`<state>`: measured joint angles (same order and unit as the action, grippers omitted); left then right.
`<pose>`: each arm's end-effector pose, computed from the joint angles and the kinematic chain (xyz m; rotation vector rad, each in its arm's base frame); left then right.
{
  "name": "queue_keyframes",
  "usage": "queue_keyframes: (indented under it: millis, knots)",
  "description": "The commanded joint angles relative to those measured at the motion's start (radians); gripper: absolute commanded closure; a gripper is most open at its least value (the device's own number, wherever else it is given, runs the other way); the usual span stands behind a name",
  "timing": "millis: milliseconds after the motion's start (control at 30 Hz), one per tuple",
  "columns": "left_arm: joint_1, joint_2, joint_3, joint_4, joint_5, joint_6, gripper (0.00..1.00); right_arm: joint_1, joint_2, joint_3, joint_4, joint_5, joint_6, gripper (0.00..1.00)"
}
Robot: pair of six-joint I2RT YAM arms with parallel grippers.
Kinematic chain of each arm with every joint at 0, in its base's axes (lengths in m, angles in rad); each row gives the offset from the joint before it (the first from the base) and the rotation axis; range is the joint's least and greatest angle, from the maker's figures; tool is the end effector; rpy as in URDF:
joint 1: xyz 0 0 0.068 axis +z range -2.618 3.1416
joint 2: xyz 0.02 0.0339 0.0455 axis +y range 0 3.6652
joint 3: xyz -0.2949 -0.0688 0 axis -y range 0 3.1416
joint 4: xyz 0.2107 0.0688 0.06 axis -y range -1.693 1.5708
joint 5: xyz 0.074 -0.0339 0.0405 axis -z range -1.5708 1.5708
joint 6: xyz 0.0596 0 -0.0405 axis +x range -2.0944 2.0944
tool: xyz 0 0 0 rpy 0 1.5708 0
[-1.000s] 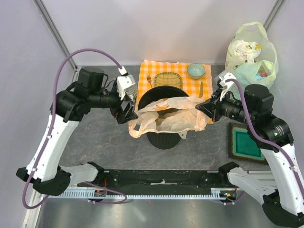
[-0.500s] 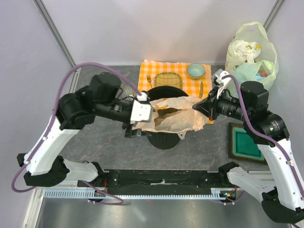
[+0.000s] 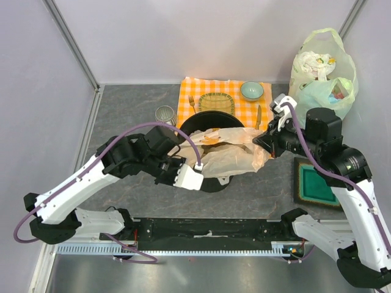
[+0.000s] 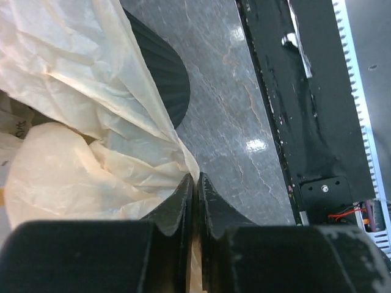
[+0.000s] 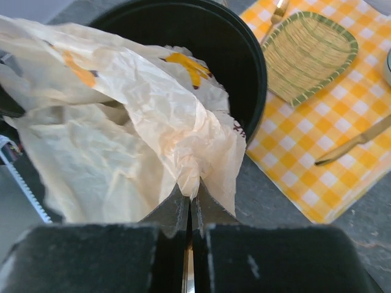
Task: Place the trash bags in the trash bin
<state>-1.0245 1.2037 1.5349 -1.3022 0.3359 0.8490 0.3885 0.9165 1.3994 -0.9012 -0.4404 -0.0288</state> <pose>0.0702 -0.1533 0.4065 2.1172 1.3922 -0.4960 0.0979 0.0675 0.4465 -0.6944 1.8843 0.6686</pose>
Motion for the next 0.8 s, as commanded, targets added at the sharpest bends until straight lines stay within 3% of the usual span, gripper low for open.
queue_keyframes:
  millis: [0,233,433,533,567,667,767]
  knots:
    - [-0.006,-0.056,-0.122,0.055,-0.049,0.036,0.91,-0.002,0.016,-0.057,-0.008,0.104,-0.089,1.00]
    - [-0.005,-0.119,-0.376,0.254,-0.109,0.016,0.96,-0.019,0.022,-0.186,0.087,0.132,-0.151,1.00]
    - [-0.005,-0.107,-0.407,0.353,-0.164,-0.036,0.91,-0.031,0.038,-0.205,0.194,0.111,-0.125,1.00]
    - [-0.003,-0.128,-0.328,0.337,-0.129,-0.057,0.70,-0.030,0.044,-0.157,0.216,0.080,-0.126,1.00]
    - [-0.003,-0.133,-0.296,0.324,-0.097,-0.079,0.55,-0.030,0.041,-0.137,0.214,0.074,-0.126,0.98]
    - [-0.003,-0.161,-0.158,0.264,-0.020,-0.120,0.36,-0.030,0.025,-0.117,0.213,0.066,-0.125,0.91]
    - [-0.003,-0.194,-0.062,0.242,0.017,-0.163,0.31,-0.030,0.016,-0.105,0.205,0.080,-0.128,0.80]
